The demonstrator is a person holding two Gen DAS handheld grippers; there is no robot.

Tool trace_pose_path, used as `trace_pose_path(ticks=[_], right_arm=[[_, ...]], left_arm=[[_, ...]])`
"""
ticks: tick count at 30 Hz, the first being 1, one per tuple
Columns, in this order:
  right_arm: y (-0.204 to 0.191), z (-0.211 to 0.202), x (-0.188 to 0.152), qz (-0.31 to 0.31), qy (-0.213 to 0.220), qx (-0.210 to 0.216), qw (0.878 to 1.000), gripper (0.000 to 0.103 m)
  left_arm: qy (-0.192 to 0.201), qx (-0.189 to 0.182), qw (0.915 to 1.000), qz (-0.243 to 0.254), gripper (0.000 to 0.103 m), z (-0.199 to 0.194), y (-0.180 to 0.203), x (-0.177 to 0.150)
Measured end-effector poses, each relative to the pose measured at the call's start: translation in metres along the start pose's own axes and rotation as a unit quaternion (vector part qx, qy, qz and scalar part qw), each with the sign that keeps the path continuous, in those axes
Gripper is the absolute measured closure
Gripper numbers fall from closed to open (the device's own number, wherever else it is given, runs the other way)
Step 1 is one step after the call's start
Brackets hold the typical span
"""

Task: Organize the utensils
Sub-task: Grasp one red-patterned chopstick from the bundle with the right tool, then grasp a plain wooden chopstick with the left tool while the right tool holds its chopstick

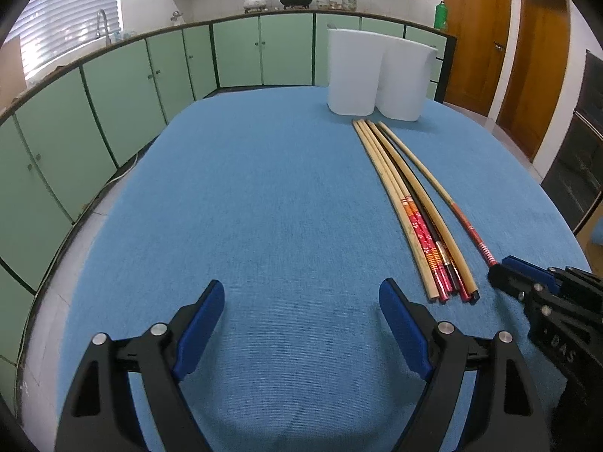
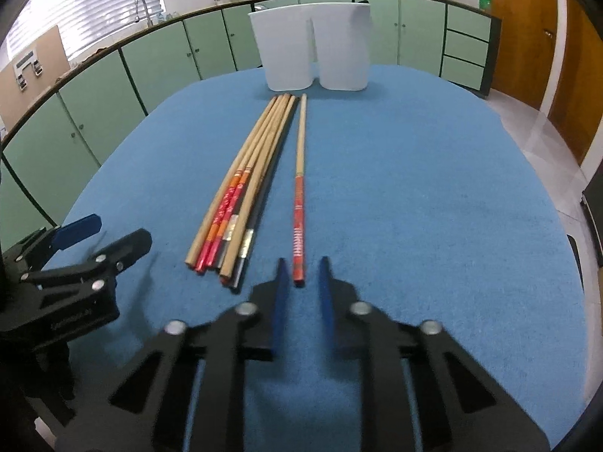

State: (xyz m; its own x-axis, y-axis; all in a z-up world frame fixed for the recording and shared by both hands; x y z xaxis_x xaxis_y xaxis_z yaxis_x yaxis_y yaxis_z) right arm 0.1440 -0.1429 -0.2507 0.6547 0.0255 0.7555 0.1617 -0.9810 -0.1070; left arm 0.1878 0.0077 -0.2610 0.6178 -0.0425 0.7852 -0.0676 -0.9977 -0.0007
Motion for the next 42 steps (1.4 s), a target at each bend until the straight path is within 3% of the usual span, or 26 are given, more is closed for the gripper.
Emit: trace_pose_path(ticks=[11,19,25,30,33,36,38,40,42], right_arm=[[0.030,-0.005,0.001,0.023,0.008,-0.018,1.000,0.098],[0.035,-0.003,0.002,0.033,0.009,-0.010,0.999,0.098],[0.035,-0.002,0.002,0.028,0.007,-0.010,1.000,0.097],[0.033,-0.001,0.002,0.020,0.005,-0.014,1.000,0.096],[0.034,0.000,0.002,0.023,0.005,-0.006,1.000,0.094],[0.035,0.000,0.003,0.028,0.005,-0.001,1.000,0.094],[0.035,0.001,0.003,0.029,0.005,-0.002,1.000,0.095],[0.035,0.001,0.002,0.028,0.006,-0.005,1.000,0.097],[0.035,0.000,0.002,0.029,0.007,-0.006,1.000,0.097]], left_arm=[[-0.005,-0.047,0.9988,0.010,0.020,0.000,0.031,0.002],[-0.023,-0.035,0.9988,0.023,0.019,0.010,0.037,-0.003],[-0.026,0.000,0.9996,0.010,0.019,0.008,0.019,-0.005],[-0.023,-0.002,0.9997,0.002,0.022,0.008,0.015,-0.005],[-0.020,-0.015,0.9997,-0.002,0.033,0.009,0.019,-0.002],[-0.016,-0.025,0.9995,0.001,0.056,0.011,0.026,-0.001],[-0.014,-0.031,0.9994,0.000,0.081,0.011,0.028,-0.001],[-0.014,-0.042,0.9990,-0.006,0.092,0.010,0.029,0.000],[-0.014,-0.043,0.9990,-0.007,0.096,0.009,0.031,-0.001]])
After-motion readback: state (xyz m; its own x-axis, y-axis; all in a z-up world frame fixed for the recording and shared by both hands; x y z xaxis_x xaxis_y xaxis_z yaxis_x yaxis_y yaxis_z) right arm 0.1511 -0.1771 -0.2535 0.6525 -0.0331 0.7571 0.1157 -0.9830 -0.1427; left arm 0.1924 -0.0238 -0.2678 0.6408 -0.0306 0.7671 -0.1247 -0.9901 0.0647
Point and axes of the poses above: each gripper's, at about its wrist camera, not at the fingertips, and z roughly the way its jaws point, y to its right, x to its top, the point moved 5 cm from there along z, roughly the way its jaws point, and after that the axes turned 11 degrees about y, right-handed, at the moved point
